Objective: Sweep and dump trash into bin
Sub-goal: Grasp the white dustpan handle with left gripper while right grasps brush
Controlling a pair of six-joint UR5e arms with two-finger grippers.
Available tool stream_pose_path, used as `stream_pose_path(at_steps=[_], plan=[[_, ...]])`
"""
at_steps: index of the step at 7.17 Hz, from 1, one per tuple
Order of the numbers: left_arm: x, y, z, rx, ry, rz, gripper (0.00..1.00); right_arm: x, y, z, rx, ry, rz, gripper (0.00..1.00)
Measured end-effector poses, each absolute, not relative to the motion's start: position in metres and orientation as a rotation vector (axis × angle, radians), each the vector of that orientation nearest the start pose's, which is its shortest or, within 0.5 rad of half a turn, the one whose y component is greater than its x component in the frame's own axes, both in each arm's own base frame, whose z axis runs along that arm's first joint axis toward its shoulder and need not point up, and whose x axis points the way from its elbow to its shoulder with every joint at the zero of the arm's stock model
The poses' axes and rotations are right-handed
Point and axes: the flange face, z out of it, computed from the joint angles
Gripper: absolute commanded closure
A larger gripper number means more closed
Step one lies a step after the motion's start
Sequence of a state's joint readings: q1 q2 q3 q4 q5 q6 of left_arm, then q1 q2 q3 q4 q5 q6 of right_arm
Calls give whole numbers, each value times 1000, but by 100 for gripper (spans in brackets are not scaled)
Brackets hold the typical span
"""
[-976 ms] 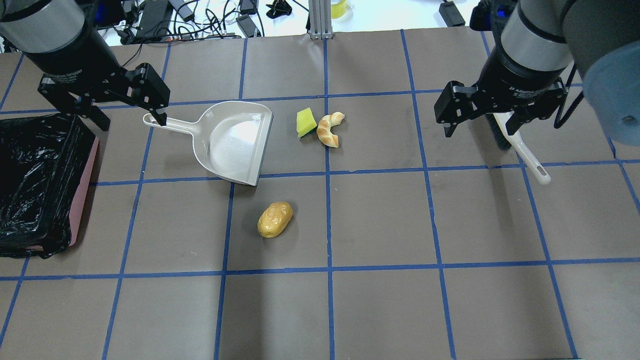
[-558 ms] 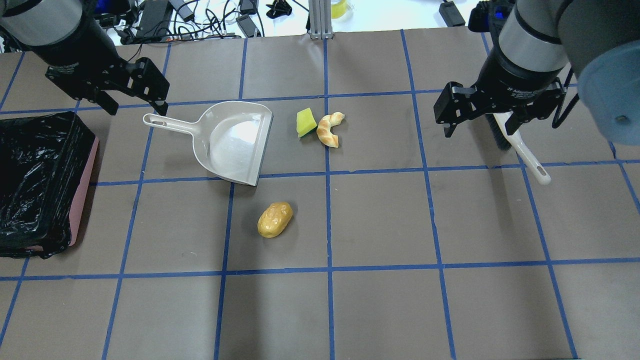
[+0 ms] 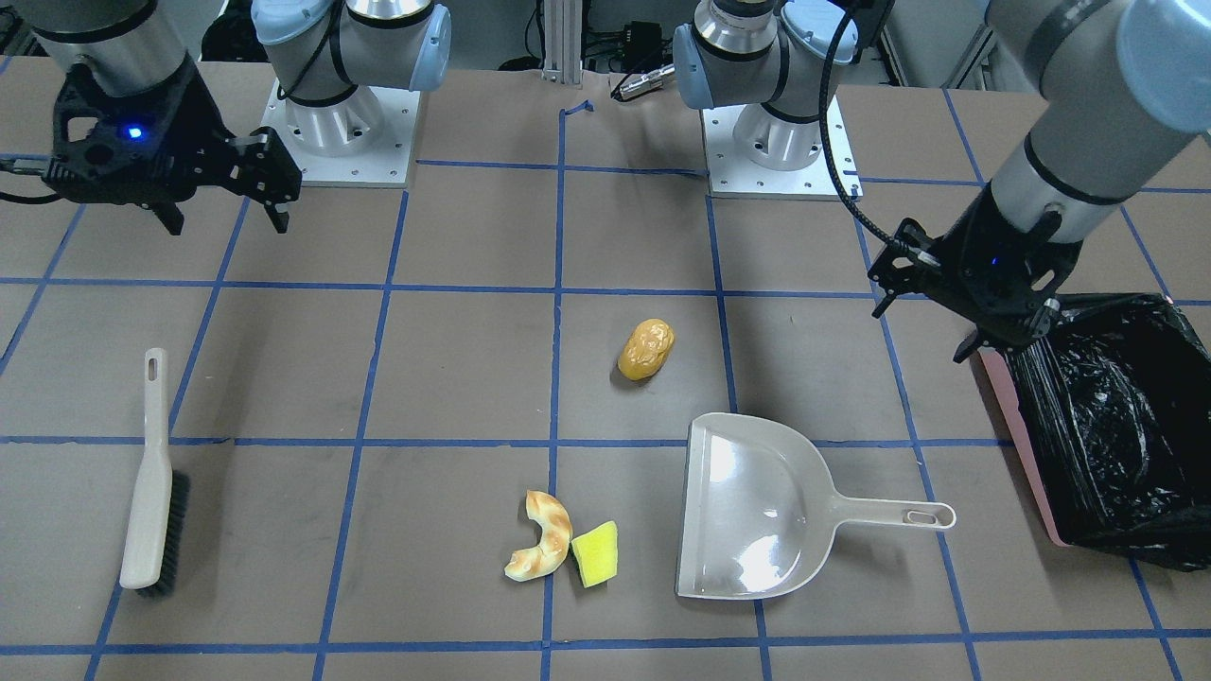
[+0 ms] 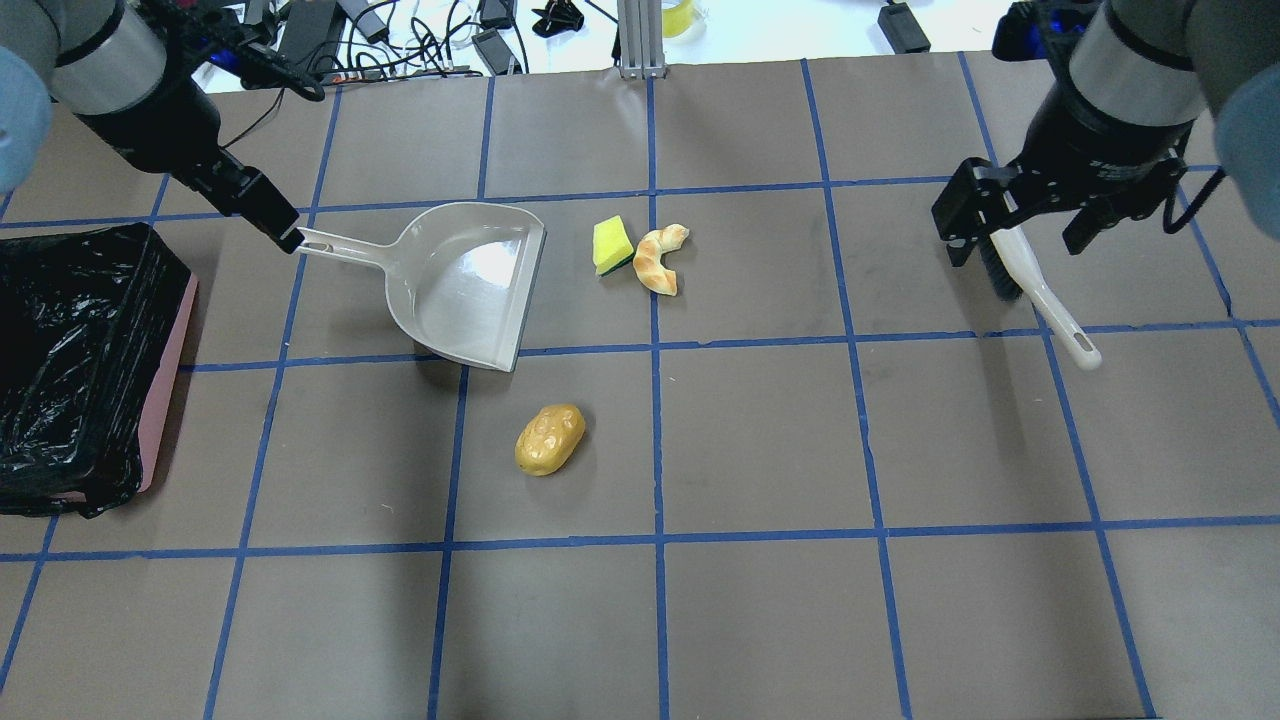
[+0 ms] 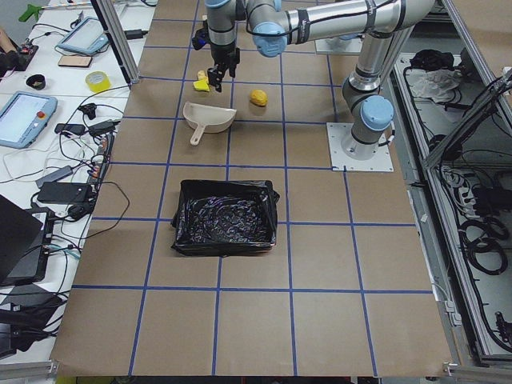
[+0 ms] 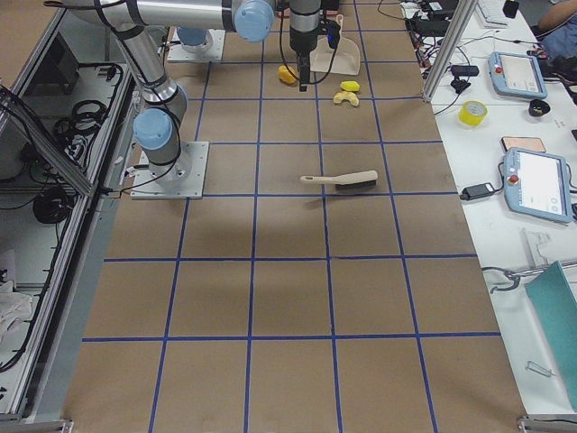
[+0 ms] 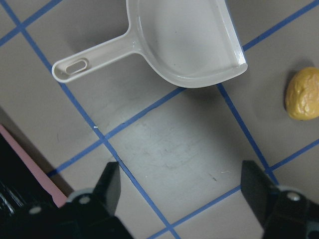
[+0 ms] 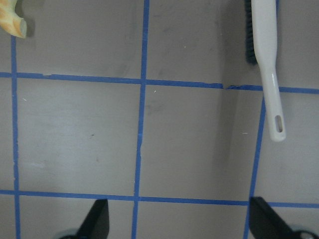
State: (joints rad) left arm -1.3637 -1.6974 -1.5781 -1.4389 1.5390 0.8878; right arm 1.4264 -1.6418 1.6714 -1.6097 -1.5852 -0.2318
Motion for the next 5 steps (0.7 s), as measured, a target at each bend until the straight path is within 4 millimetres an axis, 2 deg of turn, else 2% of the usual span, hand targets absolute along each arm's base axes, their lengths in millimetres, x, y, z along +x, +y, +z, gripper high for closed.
stream_pose_path(at_steps=[2, 3, 5], plan=[[-11, -591, 378, 1562, 2752, -27, 13, -1, -512, 451, -366, 3166, -45, 0], [-7, -607, 357, 1783, 2602, -42, 13, -26, -525, 436, -459, 3174, -59, 0], [-2, -634, 326, 2088, 2333, -67, 13, -61, -538, 395, -582, 3185, -97, 0]])
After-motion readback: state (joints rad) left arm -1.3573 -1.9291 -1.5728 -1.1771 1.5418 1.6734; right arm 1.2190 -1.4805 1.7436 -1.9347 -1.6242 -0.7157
